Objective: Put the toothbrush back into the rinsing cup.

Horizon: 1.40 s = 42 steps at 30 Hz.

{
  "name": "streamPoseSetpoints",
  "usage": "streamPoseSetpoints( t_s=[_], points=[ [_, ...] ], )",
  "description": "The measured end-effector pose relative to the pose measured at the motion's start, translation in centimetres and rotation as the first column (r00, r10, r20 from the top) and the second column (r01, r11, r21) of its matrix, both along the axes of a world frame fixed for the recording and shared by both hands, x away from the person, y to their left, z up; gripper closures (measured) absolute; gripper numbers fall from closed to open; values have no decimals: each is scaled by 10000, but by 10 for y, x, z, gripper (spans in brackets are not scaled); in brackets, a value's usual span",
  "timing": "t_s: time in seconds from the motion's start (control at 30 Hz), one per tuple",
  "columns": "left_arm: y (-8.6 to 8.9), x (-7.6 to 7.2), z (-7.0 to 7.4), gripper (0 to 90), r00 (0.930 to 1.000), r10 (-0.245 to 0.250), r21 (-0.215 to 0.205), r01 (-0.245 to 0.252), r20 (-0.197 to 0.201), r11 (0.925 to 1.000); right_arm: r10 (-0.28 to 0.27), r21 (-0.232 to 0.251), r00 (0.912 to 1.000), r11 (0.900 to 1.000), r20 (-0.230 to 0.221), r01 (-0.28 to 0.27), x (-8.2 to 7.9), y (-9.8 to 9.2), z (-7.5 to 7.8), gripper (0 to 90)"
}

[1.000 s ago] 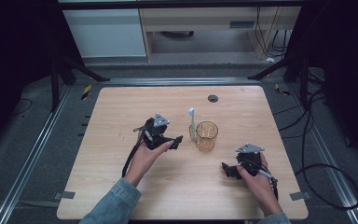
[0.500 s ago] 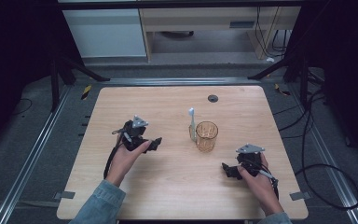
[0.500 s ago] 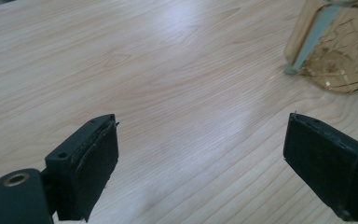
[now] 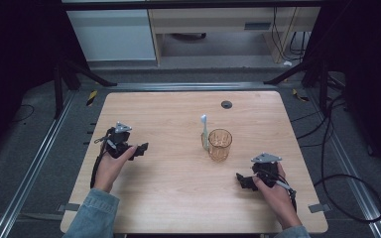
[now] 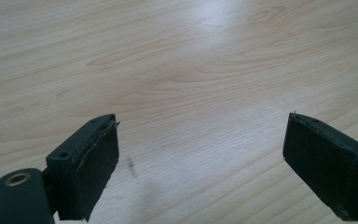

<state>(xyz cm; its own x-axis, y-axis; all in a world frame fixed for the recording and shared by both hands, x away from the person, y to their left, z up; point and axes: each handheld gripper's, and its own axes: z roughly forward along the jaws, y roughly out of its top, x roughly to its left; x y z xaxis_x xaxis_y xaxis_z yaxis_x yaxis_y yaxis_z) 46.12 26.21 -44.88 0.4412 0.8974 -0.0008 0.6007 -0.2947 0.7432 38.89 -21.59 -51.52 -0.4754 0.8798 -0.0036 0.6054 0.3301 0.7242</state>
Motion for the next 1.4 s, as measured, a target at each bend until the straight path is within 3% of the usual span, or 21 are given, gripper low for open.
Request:
streamPoseSetpoints(
  t_s=[0.23,0.33,0.4,0.53,0.67,0.87,1.1,1.4],
  points=[
    [24,7,-16,98,9981,553,105,-550,-269,9984,7,-1,10000,10000,3,-7,0,0,0,4],
    [33,9,-22,94,9969,747,442,-737,-226,9963,7,-3,10000,10000,2,-7,0,0,0,4],
    [39,11,-27,91,9963,800,359,-788,-321,9962,9,-3,10000,10000,1,-9,0,0,0,5],
    [42,13,-35,84,9956,859,638,-833,-386,9945,10,-5,10000,10000,3,-10,0,0,0,4],
    [43,15,-40,77,9964,769,572,-747,-368,9956,12,-4,10000,10000,3,-12,0,0,0,4],
    [47,17,-44,78,9942,1043,652,-1024,-255,9926,18,-22,10000,10000,3,-18,0,0,0,5],
    [50,20,-52,78,9924,1152,637,-1123,-441,9916,25,-13,10000,10000,15,-25,0,0,0,4],
    [53,21,-56,69,9918,1216,475,-1197,-398,9917,8,-14,10000,10000,-6,-8,0,0,0,4]
  ],
)
